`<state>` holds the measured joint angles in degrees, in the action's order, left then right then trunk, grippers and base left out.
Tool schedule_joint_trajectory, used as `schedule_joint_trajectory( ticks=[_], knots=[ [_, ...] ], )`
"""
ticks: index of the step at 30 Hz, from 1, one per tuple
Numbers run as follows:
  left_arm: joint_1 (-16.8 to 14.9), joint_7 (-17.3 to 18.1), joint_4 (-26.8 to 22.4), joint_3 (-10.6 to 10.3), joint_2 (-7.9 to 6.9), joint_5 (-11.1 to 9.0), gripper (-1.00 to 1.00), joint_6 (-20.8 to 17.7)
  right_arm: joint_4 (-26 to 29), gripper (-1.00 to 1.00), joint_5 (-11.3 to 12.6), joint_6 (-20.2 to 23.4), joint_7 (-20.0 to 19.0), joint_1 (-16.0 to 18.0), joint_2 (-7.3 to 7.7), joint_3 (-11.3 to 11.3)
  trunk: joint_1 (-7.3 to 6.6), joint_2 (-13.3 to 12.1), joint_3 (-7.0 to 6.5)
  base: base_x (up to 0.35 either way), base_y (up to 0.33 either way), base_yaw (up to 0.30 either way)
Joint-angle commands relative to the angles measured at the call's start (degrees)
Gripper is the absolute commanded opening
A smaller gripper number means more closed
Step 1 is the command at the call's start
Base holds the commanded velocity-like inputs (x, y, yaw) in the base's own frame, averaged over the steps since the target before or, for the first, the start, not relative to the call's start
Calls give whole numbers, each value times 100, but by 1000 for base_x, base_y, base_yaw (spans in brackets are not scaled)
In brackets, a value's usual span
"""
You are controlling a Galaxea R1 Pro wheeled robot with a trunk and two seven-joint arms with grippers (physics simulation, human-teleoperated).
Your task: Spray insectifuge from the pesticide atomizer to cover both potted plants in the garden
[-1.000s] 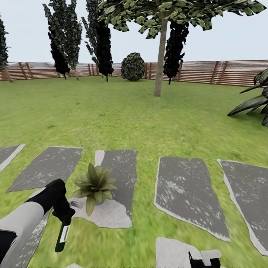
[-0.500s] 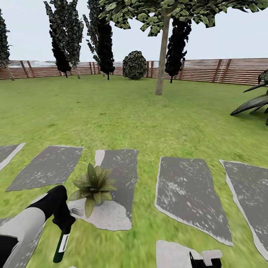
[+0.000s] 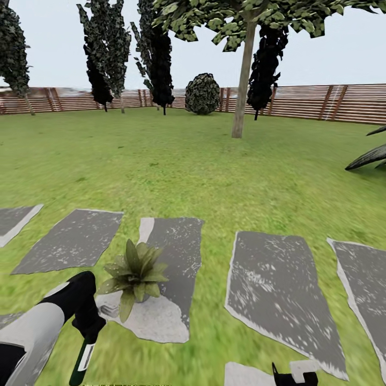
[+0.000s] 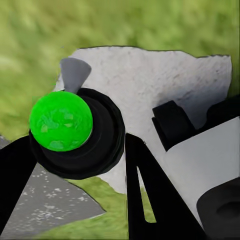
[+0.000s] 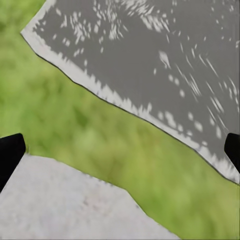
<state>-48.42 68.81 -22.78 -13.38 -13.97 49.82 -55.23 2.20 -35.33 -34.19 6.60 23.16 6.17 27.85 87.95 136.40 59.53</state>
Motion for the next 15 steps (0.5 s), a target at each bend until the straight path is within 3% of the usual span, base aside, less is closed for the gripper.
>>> schedule_joint_trajectory(
  ticks=[1, 6, 11, 15],
  knots=[
    [42, 36, -17, -7, -1, 53, -100, -40, -9, 100, -62, -17, 43, 5, 0, 19, -1, 2, 5, 1, -1, 274],
    [92, -288, -8, -2, -1, 9, -100, -44, -9, 100, -62, -17, 43, 5, -2, 19, -1, 2, 5, 0, 0, 239],
    [96, -339, -15, 24, 10, -40, -100, -37, -9, 100, -62, -18, 43, 5, -2, 19, -1, 2, 5, 21, -7, 38],
    [96, -341, -16, 37, 47, -77, -100, -33, -9, 100, -62, -18, 43, 5, -2, 19, -1, 2, 5, 187, -125, 2]
  ],
)
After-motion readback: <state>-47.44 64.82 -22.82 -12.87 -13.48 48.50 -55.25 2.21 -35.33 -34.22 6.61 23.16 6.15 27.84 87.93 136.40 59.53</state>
